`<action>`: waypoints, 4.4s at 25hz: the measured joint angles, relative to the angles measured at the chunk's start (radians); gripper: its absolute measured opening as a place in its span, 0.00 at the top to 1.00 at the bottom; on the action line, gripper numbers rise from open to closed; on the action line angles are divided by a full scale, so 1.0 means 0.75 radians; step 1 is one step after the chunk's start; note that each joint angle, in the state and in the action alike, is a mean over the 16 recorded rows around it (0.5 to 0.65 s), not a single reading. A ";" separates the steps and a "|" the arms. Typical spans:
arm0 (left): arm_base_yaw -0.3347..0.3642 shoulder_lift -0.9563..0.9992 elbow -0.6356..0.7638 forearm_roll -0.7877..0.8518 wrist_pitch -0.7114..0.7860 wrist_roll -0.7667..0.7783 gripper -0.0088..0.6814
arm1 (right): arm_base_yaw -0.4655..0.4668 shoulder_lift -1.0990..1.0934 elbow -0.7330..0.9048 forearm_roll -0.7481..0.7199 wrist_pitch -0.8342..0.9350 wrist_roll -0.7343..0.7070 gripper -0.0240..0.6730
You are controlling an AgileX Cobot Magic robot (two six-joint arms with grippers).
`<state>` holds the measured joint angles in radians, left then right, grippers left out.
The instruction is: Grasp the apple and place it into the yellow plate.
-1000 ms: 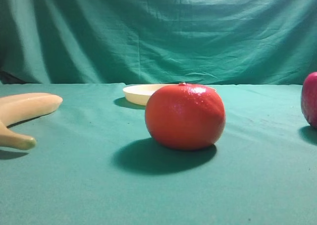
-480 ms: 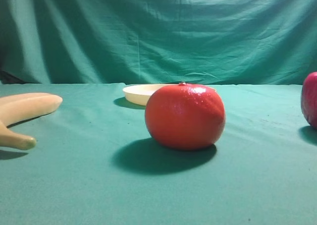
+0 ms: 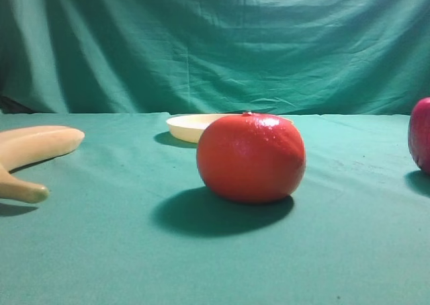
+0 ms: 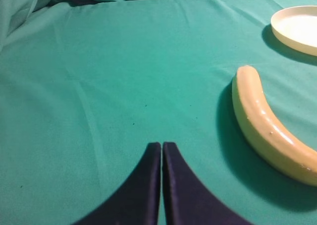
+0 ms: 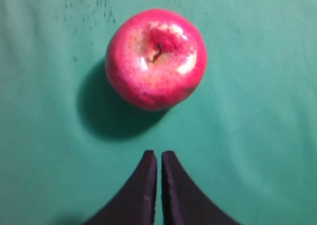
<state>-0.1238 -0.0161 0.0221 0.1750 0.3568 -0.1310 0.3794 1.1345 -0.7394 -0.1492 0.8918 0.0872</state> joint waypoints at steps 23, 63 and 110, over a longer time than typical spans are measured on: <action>0.000 0.000 0.000 0.000 0.000 0.000 0.99 | -0.005 0.529 -0.199 -0.020 -0.052 0.239 0.01; 0.000 0.000 0.000 0.000 0.000 0.000 0.99 | 0.146 1.318 -1.582 0.260 0.180 -0.114 0.16; 0.000 0.000 0.000 0.000 0.000 0.000 0.99 | 0.220 0.433 -1.036 0.008 0.386 0.111 0.97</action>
<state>-0.1238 -0.0161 0.0221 0.1750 0.3568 -0.1310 0.5440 1.4593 -1.5161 -0.1432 1.1810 0.1707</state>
